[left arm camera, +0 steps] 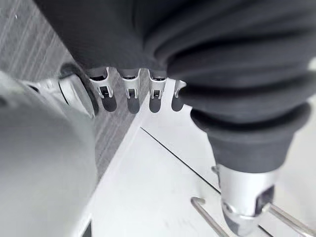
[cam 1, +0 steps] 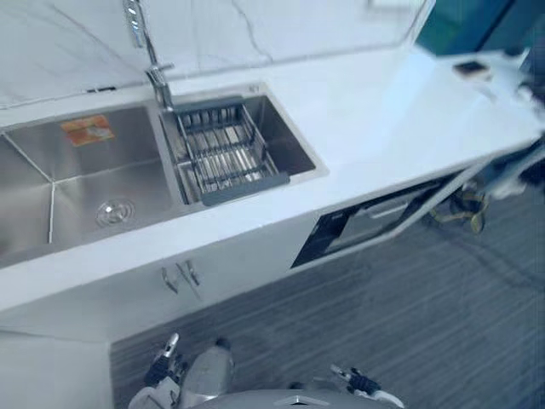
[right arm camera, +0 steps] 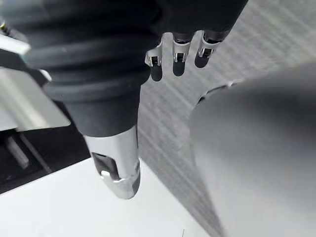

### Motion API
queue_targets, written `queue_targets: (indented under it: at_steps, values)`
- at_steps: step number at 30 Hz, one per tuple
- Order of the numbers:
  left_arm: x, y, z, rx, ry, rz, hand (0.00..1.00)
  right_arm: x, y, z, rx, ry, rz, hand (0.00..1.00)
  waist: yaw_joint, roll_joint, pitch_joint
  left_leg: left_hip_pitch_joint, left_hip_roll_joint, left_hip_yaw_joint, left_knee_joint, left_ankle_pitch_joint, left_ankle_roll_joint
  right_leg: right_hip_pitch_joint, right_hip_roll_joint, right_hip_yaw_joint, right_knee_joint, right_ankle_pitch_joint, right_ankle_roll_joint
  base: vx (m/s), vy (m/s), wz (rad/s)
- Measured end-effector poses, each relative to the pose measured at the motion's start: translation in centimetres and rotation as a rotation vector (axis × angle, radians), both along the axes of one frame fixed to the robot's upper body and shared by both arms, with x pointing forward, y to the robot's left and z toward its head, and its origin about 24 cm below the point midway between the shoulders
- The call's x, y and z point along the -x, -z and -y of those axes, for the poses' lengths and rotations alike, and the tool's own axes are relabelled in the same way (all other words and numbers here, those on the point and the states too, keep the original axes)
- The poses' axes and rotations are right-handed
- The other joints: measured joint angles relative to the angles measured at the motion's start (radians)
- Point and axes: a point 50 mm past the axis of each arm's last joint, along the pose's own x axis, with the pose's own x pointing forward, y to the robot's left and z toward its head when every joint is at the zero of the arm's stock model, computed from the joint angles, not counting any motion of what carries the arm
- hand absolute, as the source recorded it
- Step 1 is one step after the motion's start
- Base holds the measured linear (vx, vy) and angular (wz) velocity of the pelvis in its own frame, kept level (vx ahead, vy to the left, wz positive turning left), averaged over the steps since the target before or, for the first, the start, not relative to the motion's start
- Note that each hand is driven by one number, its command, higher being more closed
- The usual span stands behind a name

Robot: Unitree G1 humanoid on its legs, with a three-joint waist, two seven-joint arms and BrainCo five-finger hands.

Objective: Walk over to the sink, pick up the cup, carry it to the dishwasher, place the cup inside the dishwasher, then close the dishwasher door

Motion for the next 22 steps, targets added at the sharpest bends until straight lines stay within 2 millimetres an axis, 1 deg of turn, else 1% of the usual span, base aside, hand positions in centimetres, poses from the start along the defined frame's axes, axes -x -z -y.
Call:
queue_targets:
  at_steps: [1,2,3,4,5,6,7,8,9,10,11,12,13,14,15,18,19,22]
  values:
    - [0.3,0.1,0.1,0.007,-0.022,-0.01,0.0,-0.1,0.0,-0.6,-0.009,-0.007,0.002,0.0,0.003,-0.002,-0.014,0.005,0.005,-0.003,-0.025,0.007,-0.005,0.008,0.003,-0.008,-0.015,0.0,0.002,-0.04,-0.135,0.33]
    - [0.4,0.2,0.1,0.014,-0.051,-0.017,0.0,-0.3,0.0,-0.9,-0.011,-0.017,0.009,0.0,-0.001,0.002,-0.023,0.022,0.011,-0.005,-0.063,0.011,-0.007,0.026,0.006,-0.039,-0.041,0.0,-0.005,-0.08,-0.113,0.44]
    - [0.2,0.2,0.3,0.02,-0.067,-0.014,0.0,-0.3,0.0,-0.9,-0.011,-0.015,0.007,0.0,-0.008,0.007,-0.033,0.025,0.034,0.028,-0.093,0.019,-0.003,0.032,0.007,-0.074,-0.06,0.009,-0.011,-0.06,-0.113,0.59]
    - [0.1,0.2,0.4,0.022,-0.07,-0.011,0.0,-0.3,0.0,-0.8,-0.008,-0.015,0.008,0.0,-0.01,-0.008,-0.038,0.012,0.046,0.059,-0.079,0.024,-0.003,0.033,0.004,-0.096,-0.066,0.015,-0.014,-0.04,-0.078,0.85]
    - [0.0,0.2,0.5,0.028,-0.068,-0.012,0.0,-0.4,-0.1,-0.2,0.014,0.003,0.012,0.0,-0.018,0.015,-0.04,-0.022,0.074,0.153,-0.011,0.017,0.01,0.04,0.002,-0.147,-0.074,0.028,-0.007,0.0,-0.034,0.83]
    - [0.0,0.2,0.7,0.032,-0.062,-0.014,0.0,-0.3,-0.1,0.1,0.021,0.025,0.01,0.0,-0.025,0.025,-0.042,-0.029,0.086,0.197,0.021,0.011,0.021,0.049,0.001,-0.174,-0.08,0.032,-0.004,0.03,-0.003,1.34]
    - [-0.1,0.3,1.1,0.036,-0.039,-0.02,0.0,-0.1,-0.1,0.4,0.018,0.077,0.004,0.0,-0.05,0.034,-0.044,-0.026,0.102,0.299,0.028,-0.011,0.033,0.079,-0.011,-0.232,-0.09,0.037,0.002,0.08,0.045,1.44]
    - [-0.3,0.2,1.1,0.034,-0.025,-0.022,0.0,0.1,-0.1,0.4,0.005,0.111,-0.004,0.0,-0.054,0.031,-0.044,-0.019,0.108,0.361,-0.006,0.012,0.048,0.098,-0.027,-0.27,-0.09,0.042,0.009,0.08,0.078,1.35]
    - [-0.3,0.3,1.1,0.034,-0.023,-0.022,0.0,0.2,-0.1,0.4,0.002,0.124,-0.01,0.0,-0.048,0.03,-0.044,-0.009,0.1,0.379,-0.028,0.035,0.049,0.105,-0.035,-0.27,-0.09,0.047,0.011,0.06,0.094,0.74]
    - [-0.1,0.3,1.3,0.031,-0.002,-0.033,0.0,0.3,0.0,0.4,-0.006,0.144,-0.014,0.0,-0.029,0.037,-0.049,0.028,0.076,0.374,-0.091,0.066,0.06,0.109,-0.042,-0.258,-0.095,0.069,0.001,0.01,0.152,0.3]
    - [-0.1,0.3,1.2,0.019,0.033,-0.04,0.0,0.4,0.0,0.2,-0.02,0.157,-0.022,0.0,-0.028,0.031,-0.051,0.062,0.058,0.372,-0.165,0.097,0.068,0.109,-0.047,-0.227,-0.109,0.091,-0.013,-0.01,0.179,0.14]
    - [-0.1,0.3,1.0,0.002,0.074,-0.047,0.0,0.5,0.1,-0.2,-0.043,0.179,-0.024,0.0,-0.032,0.028,-0.052,0.092,0.043,0.373,-0.247,0.131,0.064,0.105,-0.049,-0.183,-0.128,0.103,-0.023,-0.03,0.166,0.07]
    - [0.0,0.3,0.8,-0.003,0.081,-0.05,0.0,0.5,0.1,-0.3,-0.049,0.185,-0.025,0.0,-0.034,0.021,-0.056,0.105,0.037,0.375,-0.288,0.147,0.071,0.1,-0.05,-0.167,-0.138,0.104,-0.024,-0.03,0.084,-0.06]
    - [0.1,0.3,0.6,-0.009,0.092,-0.057,0.0,0.6,0.2,-0.5,-0.06,0.198,-0.025,0.0,-0.038,0.008,-0.064,0.125,0.031,0.38,-0.341,0.174,0.069,0.097,-0.05,-0.146,-0.153,0.107,-0.02,-0.04,0.03,-0.17]
    - [0.3,0.4,0.5,-0.009,0.106,-0.073,0.0,0.9,0.3,-0.9,-0.077,0.215,-0.027,0.0,-0.039,0.002,-0.068,0.148,0.031,0.39,-0.399,0.202,0.064,0.093,-0.046,-0.137,-0.164,0.114,-0.008,-0.05,0.009,-0.23]
    - [0.6,0.5,0.4,0.005,0.113,-0.095,0.0,1.3,0.3,-1.0,-0.089,0.23,-0.031,0.0,-0.052,0.001,-0.068,0.157,0.035,0.402,-0.4,0.21,0.059,0.102,-0.041,-0.124,-0.179,0.106,0.005,-0.07,-0.026,-0.18]
    - [0.7,0.6,0.4,0.01,0.117,-0.097,0.0,1.3,0.3,-1.0,-0.092,0.23,-0.027,0.0,-0.06,0.001,-0.068,0.16,0.032,0.403,-0.4,0.214,0.059,0.11,-0.042,-0.125,-0.188,0.096,0.022,-0.08,-0.048,-0.01]
    - [0.8,0.7,0.9,0.047,0.135,-0.094,0.0,1.5,0.2,-0.5,-0.093,0.224,-0.018,0.0,-0.066,0.013,-0.074,0.172,0.04,0.407,-0.4,0.221,0.052,0.123,-0.035,-0.128,-0.199,0.086,0.028,-0.08,-0.025,-0.01]
